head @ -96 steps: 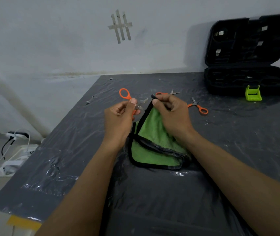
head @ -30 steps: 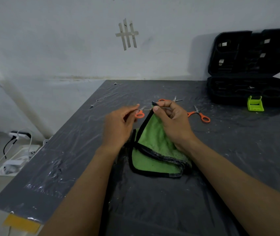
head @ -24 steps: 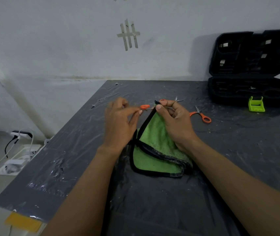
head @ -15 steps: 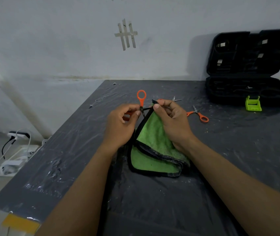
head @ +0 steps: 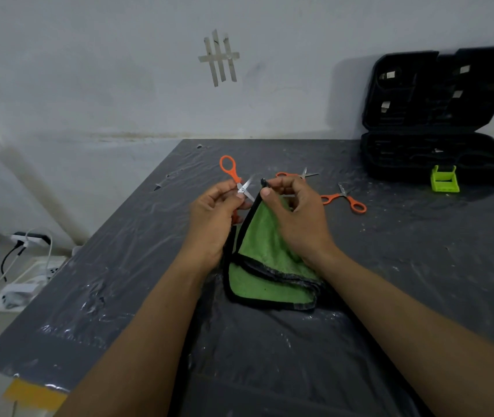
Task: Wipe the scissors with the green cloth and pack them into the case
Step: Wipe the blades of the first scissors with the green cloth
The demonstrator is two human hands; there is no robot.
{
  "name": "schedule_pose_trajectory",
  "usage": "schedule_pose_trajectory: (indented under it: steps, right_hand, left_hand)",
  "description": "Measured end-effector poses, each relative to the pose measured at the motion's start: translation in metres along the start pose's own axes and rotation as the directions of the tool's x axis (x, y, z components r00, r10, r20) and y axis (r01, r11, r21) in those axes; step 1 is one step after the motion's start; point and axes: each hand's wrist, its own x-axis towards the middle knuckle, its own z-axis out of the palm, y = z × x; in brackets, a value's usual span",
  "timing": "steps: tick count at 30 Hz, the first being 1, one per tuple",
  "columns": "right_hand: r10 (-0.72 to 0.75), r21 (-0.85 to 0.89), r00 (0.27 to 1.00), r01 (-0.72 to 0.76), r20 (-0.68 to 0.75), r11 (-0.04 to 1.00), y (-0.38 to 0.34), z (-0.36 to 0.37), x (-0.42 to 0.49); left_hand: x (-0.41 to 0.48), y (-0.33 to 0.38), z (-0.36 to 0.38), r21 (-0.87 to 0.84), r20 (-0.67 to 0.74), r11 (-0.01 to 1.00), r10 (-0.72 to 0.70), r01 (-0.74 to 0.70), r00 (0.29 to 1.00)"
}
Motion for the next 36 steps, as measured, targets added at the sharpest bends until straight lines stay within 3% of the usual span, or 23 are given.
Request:
schedule_pose_trajectory:
  steps: [10,17,21,25,36]
  right_hand:
    - [-0.014,-0.028,1.0,0.014,-0.007,1.0,-0.001,0.0,-0.003]
    - [-0.076,-0.032,0.996,0.075,-0.046,0.997,-0.005,-0.001,-0.001]
    - [-0.082,-0.072,0.996,0.083,0.025,0.994,-0.003,0.0,-0.002]
    - [-0.109,-0.187,0.992,0.121,0.07,0.975,0.0,0.002,-0.003]
    - [-0.099,-0.256,0.994,0.108,0.049,0.96,-0.008,0.003,-0.003]
  left_hand:
    - [-0.006,0.004,0.009,-0.132,0.066,0.991,-0.007,0.016,0.998]
    - [-0.003,-0.005,0.01,-0.061,-0.023,0.996,0.066,-0.067,0.998]
    - [-0.001,-0.008,0.012,-0.077,-0.064,0.995,0.057,-0.062,0.996]
    - [-0.002,-0.01,0.013,-0.126,-0.064,0.991,0.031,-0.039,0.997]
    - [-0.008,-0.007,0.014,-0.024,-0.09,0.992,0.121,-0.123,0.989]
